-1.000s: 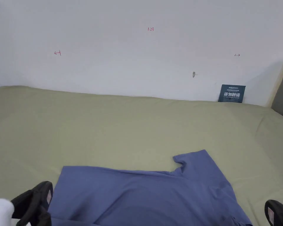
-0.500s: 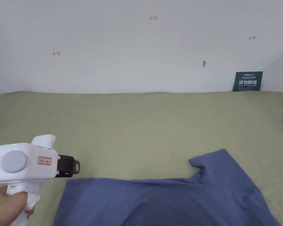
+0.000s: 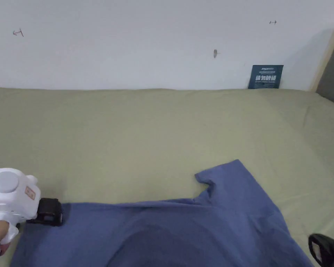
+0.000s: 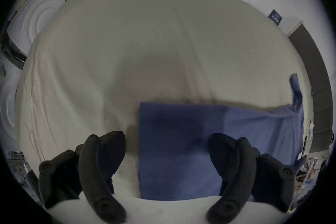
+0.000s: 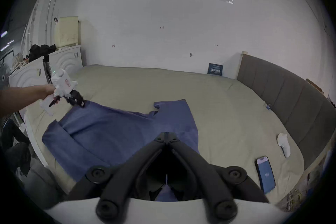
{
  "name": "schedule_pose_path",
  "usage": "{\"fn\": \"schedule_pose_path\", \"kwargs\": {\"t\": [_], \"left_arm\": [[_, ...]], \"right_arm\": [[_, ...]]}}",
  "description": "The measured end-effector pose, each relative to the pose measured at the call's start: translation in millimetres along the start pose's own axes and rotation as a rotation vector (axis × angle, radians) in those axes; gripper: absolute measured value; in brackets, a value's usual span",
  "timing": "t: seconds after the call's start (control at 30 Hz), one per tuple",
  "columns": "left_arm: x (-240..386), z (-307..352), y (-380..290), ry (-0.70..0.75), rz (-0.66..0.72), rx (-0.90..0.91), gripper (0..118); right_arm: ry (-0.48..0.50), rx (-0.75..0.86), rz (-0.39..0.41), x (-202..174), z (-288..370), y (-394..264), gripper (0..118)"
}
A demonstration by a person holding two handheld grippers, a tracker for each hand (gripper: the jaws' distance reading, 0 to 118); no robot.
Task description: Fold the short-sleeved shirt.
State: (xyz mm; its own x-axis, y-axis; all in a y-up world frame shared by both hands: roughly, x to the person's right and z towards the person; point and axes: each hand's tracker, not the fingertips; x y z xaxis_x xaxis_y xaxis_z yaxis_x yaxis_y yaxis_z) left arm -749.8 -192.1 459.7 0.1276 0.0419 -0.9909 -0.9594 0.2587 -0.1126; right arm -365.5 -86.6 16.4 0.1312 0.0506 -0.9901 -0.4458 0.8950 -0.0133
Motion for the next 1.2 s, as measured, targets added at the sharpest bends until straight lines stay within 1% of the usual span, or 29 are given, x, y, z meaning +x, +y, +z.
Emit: {"fn": "schedule_pose_path", "kwargs": {"t": [0.03,0.07,0.1,0.13,0.17,0.2,0.23,0.27,0.3,0.33,0.37,0.43,0.47,0.53,0.57,0.6,0.63,0.7,0.73,0.77,0.8,0.87,0.9,0.93,0.97,1.03,1.07,1.13,1.2], "left_arm": [[0.6,-0.9,-4.3,0.008,-0.003,0.001,96],[2.6,2.3,-9.3,0.03,-0.02,0.054,93],[4.6,5.1,-12.2,0.023,-0.013,0.058,88],[5.8,5.2,-11.0,0.029,-0.014,0.062,82],[7.1,6.7,-11.3,0.057,-0.035,0.088,71],[7.5,9.3,-12.5,0.051,-0.047,0.104,52],[6.8,11.6,-12.8,0.037,-0.045,0.103,36],[3.7,12.5,-9.2,0.003,-0.041,0.115,19],[4.3,13.9,-8.5,-0.04,-0.018,0.109,13],[5.2,14.0,-8.9,-0.02,-0.017,0.107,10],[7.2,13.6,-9.7,-0.012,-0.027,0.106,10],[8.2,8.0,-5.0,0.009,-0.053,0.103,10],[8.7,8.5,-4.6,0.012,-0.054,0.103,10],[8.8,7.1,-3.3,0.015,-0.056,0.097,10],[8.6,6.1,-2.2,0.016,-0.055,0.093,10],[7.5,5.5,-0.5,0.016,-0.052,0.09,10],[6.7,4.9,0.6,0.016,-0.051,0.087,10],[12.7,6.2,-3.8,0.016,-0.051,0.08,10],[13.2,6.3,-3.6,0.019,-0.059,0.079,10],[13.7,6.1,-3.5,0.023,-0.068,0.08,10],[12.3,2.5,-1.0,0.027,-0.073,0.08,10],[12.0,1.8,-0.4,0.031,-0.074,0.083,10],[11.8,1.9,-0.3,0.034,-0.071,0.089,10],[16.4,5.9,-6.8,0.034,-0.06,0.101,10],[18.8,9.5,-11.4,0.029,-0.05,0.109,10],[17.6,18.1,-13.9,0.009,-0.05,0.124,8],[18.6,24.9,-13.5,-0.002,-0.061,0.134,8],[17.8,40.1,-14.1,-0.02,-0.081,0.156,8],[16.5,55.8,-14.5,-0.059,-0.067,0.207,8]], "right_arm": [[0.004,-0.007,0.007,4.6,-14.7,13.3,0],[0.012,-0.028,0.012,13.0,-35.6,26.9,0],[0.006,-0.077,-0.001,22.5,-60.0,41.0,0],[0.028,-0.142,-0.016,32.4,-85.4,54.5,0],[0.077,-0.253,-0.022,43.4,-119.5,69.4,0],[0.108,-0.332,-0.02,53.3,-153.9,80.2,10],[0.113,-0.415,-0.016,59.9,-182.0,87.1,36],[0.095,-0.488,-0.009,65.7,-211.5,92.0,70],[0.11,-0.589,0.012,71.3,-243.3,92.4,101],[0.084,-0.645,0.018,75.3,-264.7,92.9,104],[0.041,-0.681,0.03,79.4,-284.7,92.7,103],[-0.041,-0.775,0.004,84.1,-319.2,89.0,102],[-0.062,-0.792,-0.028,87.4,-329.8,85.2,103],[-0.08,-0.867,-0.121,94.1,-348.1,74.3,102],[-0.108,-0.927,-0.166,91.2,-349.2,66.4,99],[-0.096,-0.969,-0.197,90.6,-350.8,59.8,91],[-0.074,-0.976,-0.19,89.7,-353.1,56.3,79],[-0.071,-0.963,-0.159,80.8,-348.3,50.8,70],[-0.088,-0.945,-0.158,76.3,-344.1,52.7,62],[-0.094,-0.932,-0.171,73.6,-340.4,54.0,47],[-0.071,-0.916,-0.171,69.3,-335.1,55.6,0],[-0.062,-0.894,-0.155,61.1,-320.6,60.6,0],[-0.083,-0.873,-0.165,55.1,-310.7,68.6,0],[-0.064,-0.868,-0.176,51.6,-305.0,73.1,0],[-0.041,-0.857,-0.173,66.4,-318.8,64.9,0],[-0.058,-0.804,-0.178,70.7,-311.1,75.0,0],[-0.044,-0.762,-0.185,73.8,-305.5,82.5,0],[-0.022,-0.718,-0.196,70.1,-282.6,101.2,0],[0.024,-0.673,-0.17,69.4,-263.6,115.2,0]]}}
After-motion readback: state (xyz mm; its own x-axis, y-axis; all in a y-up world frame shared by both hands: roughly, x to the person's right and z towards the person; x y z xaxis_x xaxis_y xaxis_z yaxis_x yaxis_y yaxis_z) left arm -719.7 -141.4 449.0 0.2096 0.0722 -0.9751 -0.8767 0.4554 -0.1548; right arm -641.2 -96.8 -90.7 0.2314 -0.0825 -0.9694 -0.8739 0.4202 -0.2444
